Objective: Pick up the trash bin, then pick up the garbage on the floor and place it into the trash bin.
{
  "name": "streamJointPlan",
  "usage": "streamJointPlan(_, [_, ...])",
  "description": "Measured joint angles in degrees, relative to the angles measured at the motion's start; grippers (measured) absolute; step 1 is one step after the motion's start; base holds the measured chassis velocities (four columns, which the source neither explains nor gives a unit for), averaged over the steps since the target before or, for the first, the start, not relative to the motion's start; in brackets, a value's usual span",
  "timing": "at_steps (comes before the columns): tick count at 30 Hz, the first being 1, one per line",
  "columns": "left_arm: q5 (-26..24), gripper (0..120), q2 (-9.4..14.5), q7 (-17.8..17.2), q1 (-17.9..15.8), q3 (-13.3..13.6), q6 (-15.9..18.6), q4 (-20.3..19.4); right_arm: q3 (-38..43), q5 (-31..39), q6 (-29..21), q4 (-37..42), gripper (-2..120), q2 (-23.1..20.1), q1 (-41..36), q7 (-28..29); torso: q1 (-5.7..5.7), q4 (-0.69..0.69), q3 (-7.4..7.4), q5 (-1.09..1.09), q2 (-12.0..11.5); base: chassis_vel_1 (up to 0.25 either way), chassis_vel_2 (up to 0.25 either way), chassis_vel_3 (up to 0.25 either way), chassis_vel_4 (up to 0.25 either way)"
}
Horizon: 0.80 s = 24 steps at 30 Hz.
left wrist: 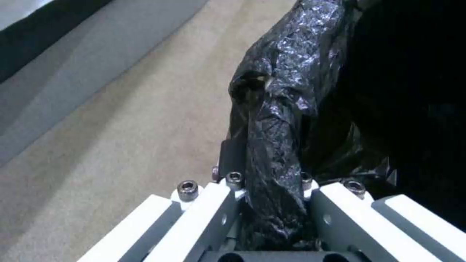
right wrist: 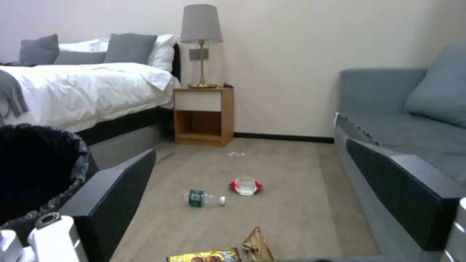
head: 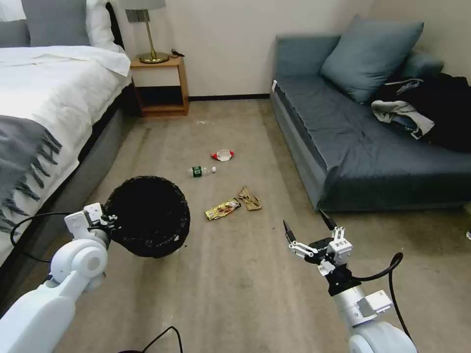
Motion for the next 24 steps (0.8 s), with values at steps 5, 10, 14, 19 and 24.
streamJointPlan(5, [0.9,3,-0.2,0.0,-0.1,0.0,-0.7,0.2,0.0,-0.1,0.0,0.0,100,-0.1,0.0,-0.1,0.00,0.00,0.00,0.00,0.0,0.000,0.000,0.000,0.000])
streamJointPlan(10, [1.2,3,-0.2,0.0,-0.1,-0.3,-1.1,0.2,-0.2,-0.1,0.1,0.0,100,-0.2,0.0,-0.2,0.00,0.00,0.00,0.00,0.0,0.000,0.000,0.000,0.000])
streamJointPlan(14, [1.3,3,-0.1,0.0,-0.2,-0.6,-1.4,0.2,-0.4,-0.2,0.1,-0.1,100,-0.2,0.1,-0.2,0.00,0.00,0.00,0.00,0.0,0.000,0.000,0.000,0.000])
streamJointPlan(19, [1.5,3,-0.1,0.0,-0.1,-0.8,-1.6,0.4,-0.5,-0.3,0.1,-0.2,100,-0.1,0.2,-0.3,0.00,0.00,0.00,0.00,0.0,0.000,0.000,0.000,0.000])
streamJointPlan(24, [1.8,3,-0.2,0.1,0.0,-0.8,-1.8,0.6,-0.5,-0.3,0.1,-0.5,100,-0.2,0.4,-0.4,0.00,0.00,0.00,0.00,0.0,-0.018,0.026,0.012,-0.021])
